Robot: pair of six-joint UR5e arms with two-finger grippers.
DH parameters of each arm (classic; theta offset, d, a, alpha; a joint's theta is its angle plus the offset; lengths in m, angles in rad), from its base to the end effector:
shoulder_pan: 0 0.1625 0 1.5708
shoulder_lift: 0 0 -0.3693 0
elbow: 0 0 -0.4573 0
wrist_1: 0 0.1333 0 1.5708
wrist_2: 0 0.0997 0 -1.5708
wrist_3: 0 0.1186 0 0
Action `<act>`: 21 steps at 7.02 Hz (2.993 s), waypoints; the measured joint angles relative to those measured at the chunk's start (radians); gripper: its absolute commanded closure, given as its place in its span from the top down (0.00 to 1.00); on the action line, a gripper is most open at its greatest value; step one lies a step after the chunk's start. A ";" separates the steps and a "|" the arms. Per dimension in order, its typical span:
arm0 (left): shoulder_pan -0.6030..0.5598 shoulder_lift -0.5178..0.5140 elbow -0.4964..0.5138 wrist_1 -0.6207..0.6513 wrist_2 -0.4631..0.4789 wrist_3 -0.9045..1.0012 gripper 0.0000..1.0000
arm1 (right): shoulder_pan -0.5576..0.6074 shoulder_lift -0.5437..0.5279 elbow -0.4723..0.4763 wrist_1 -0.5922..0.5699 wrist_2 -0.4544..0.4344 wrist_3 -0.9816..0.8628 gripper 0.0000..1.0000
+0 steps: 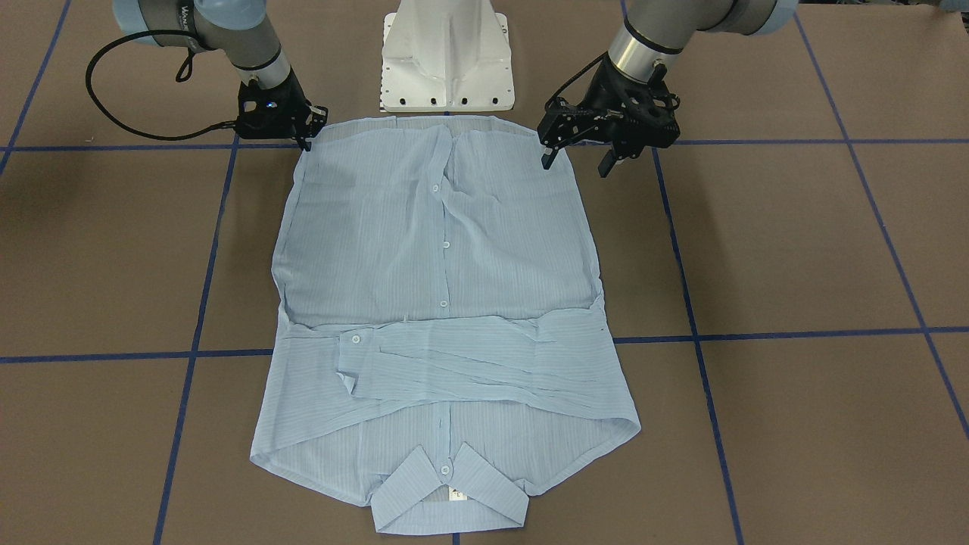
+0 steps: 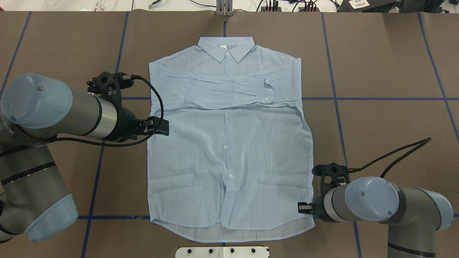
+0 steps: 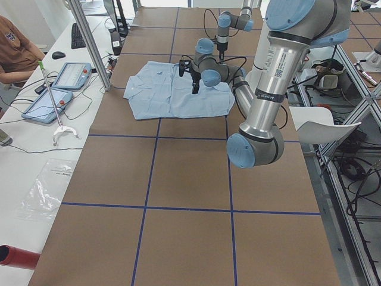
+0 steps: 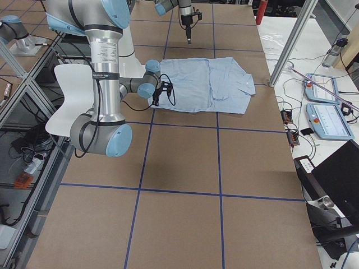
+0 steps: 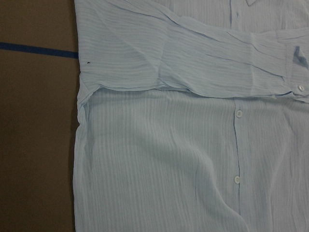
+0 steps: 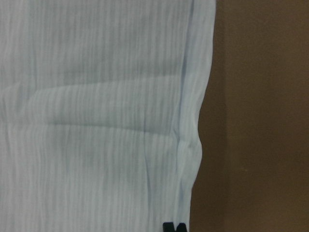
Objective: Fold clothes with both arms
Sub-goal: 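Lower both grippers onto the hem corners and grasp them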
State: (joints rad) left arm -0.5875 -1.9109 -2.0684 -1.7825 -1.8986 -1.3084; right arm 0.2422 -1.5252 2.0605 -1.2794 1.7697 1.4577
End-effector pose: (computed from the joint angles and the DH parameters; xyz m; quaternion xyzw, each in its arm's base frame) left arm 0.4269 -0.3986 0.1403 0.0751 0.5085 -0.0575 0.8558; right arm -0.5204 -0.2417 0.3035 -0.0189 -0.4095 0.0190 0.9119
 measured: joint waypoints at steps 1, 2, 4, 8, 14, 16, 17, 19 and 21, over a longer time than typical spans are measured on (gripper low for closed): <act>0.047 0.012 0.004 0.000 0.028 -0.036 0.99 | 0.002 0.003 0.010 0.000 -0.002 0.001 0.00; 0.131 0.028 0.004 0.000 0.067 -0.118 0.99 | 0.005 0.003 0.026 0.000 -0.005 0.001 0.00; 0.304 0.066 -0.008 0.001 0.126 -0.295 0.97 | 0.016 -0.002 0.052 0.000 -0.009 0.001 0.00; 0.397 0.150 0.012 0.014 0.163 -0.371 0.72 | 0.044 -0.009 0.075 0.000 -0.007 0.001 0.00; 0.358 0.110 0.082 0.015 0.164 -0.369 0.53 | 0.052 -0.010 0.073 0.000 -0.004 0.001 0.00; 0.356 0.079 0.112 0.016 0.162 -0.369 0.53 | 0.057 -0.013 0.074 0.000 -0.002 0.001 0.00; 0.355 0.080 0.103 0.016 0.161 -0.369 0.53 | 0.062 -0.014 0.076 0.000 -0.002 0.001 0.00; 0.354 0.086 0.078 0.033 0.160 -0.367 0.53 | 0.066 -0.015 0.080 0.000 0.000 0.001 0.00; 0.357 0.088 0.076 0.061 0.160 -0.366 0.53 | 0.066 -0.015 0.080 0.000 0.000 0.001 0.00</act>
State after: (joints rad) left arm -0.2304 -1.8231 -1.9928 -1.7212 -1.7384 -1.6742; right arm 0.3084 -1.5401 2.1409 -1.2793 1.7695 1.4588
